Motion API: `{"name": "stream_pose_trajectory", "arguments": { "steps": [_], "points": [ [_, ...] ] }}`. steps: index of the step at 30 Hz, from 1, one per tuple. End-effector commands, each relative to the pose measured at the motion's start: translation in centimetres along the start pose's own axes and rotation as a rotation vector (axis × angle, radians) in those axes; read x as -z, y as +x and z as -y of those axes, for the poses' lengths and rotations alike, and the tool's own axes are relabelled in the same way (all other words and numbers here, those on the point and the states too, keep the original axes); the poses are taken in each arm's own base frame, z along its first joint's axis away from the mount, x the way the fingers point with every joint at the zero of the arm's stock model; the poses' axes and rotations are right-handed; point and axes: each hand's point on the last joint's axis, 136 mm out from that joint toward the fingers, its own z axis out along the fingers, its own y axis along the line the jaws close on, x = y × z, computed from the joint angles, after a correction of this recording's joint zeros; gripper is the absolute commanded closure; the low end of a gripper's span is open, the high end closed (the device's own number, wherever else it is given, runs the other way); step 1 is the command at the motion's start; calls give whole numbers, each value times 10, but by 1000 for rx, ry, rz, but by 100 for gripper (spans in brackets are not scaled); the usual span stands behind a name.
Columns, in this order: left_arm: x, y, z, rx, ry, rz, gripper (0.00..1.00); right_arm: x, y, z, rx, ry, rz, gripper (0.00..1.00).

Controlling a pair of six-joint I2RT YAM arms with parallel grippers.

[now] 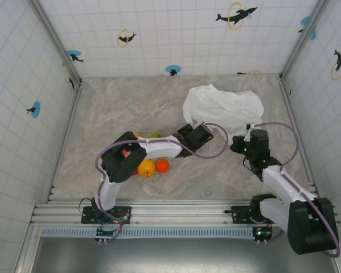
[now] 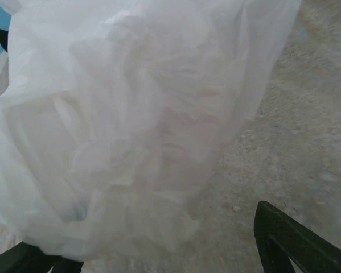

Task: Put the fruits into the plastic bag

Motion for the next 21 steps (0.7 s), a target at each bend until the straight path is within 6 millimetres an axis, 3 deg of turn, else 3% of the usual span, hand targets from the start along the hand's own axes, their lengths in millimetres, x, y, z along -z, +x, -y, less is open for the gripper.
{"name": "stream_pose_trajectory", "arguments": {
  "steps": [1, 6, 14, 21],
  "points": [
    [-5, -23, -23, 33, -77, 84, 34, 3, 14, 11, 13, 34, -32, 100],
    [-6, -37, -33, 103, -27, 120, 68, 6, 18, 17, 28, 61, -33, 100],
    [28, -43, -51, 335, 173, 197, 100, 13, 34, 27, 42, 85, -63, 100],
    [64, -37, -75, 666, 431, 219, 100, 21, 60, 22, 50, 38, -96, 100]
  ]
}}
